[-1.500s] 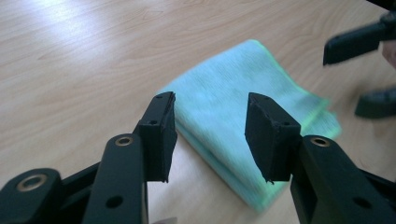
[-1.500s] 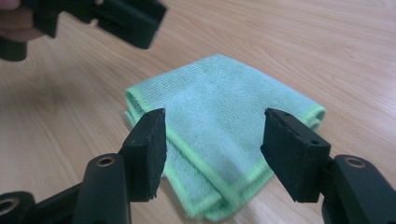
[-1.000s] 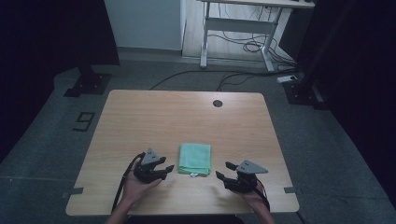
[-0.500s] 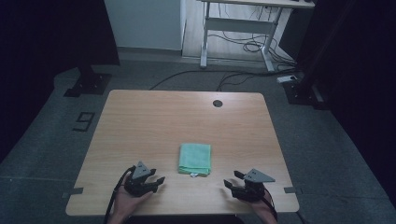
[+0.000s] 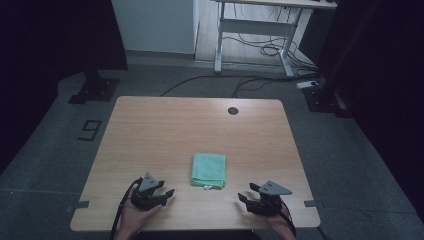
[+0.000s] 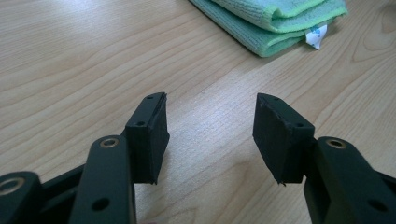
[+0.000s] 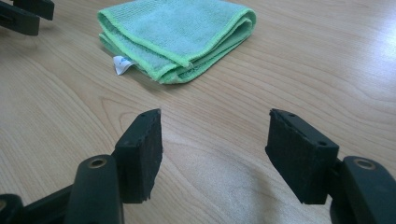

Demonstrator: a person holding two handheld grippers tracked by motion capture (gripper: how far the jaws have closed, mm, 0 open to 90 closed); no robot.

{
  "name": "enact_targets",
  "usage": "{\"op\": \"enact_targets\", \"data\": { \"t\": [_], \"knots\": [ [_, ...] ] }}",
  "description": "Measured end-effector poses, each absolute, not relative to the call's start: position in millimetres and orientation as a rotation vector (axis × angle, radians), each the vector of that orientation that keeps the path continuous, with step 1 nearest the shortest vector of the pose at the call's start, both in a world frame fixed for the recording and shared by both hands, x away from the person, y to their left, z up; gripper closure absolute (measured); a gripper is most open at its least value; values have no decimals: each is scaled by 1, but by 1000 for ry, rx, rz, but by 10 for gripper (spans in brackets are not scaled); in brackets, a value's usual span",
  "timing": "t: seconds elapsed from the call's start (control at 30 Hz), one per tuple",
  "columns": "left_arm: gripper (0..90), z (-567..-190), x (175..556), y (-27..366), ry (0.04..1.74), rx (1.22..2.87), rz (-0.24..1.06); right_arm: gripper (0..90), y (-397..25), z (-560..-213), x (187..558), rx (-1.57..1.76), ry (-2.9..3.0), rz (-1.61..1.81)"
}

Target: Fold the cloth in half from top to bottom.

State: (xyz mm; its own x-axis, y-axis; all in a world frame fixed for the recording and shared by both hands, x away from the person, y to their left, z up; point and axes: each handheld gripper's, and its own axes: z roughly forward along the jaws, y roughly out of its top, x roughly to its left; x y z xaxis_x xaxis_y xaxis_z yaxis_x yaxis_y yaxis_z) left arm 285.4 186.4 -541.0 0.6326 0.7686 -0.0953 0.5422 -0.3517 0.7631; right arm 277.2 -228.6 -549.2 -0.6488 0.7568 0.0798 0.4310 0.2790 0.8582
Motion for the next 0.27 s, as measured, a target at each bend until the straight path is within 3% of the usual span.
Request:
{"op": "enact_targets", "data": {
  "t": [0.27],
  "knots": [
    [429,-540,285,188,1031,2039,363,341,-229,-549,279,1086,2201,1308]
  ]
}}
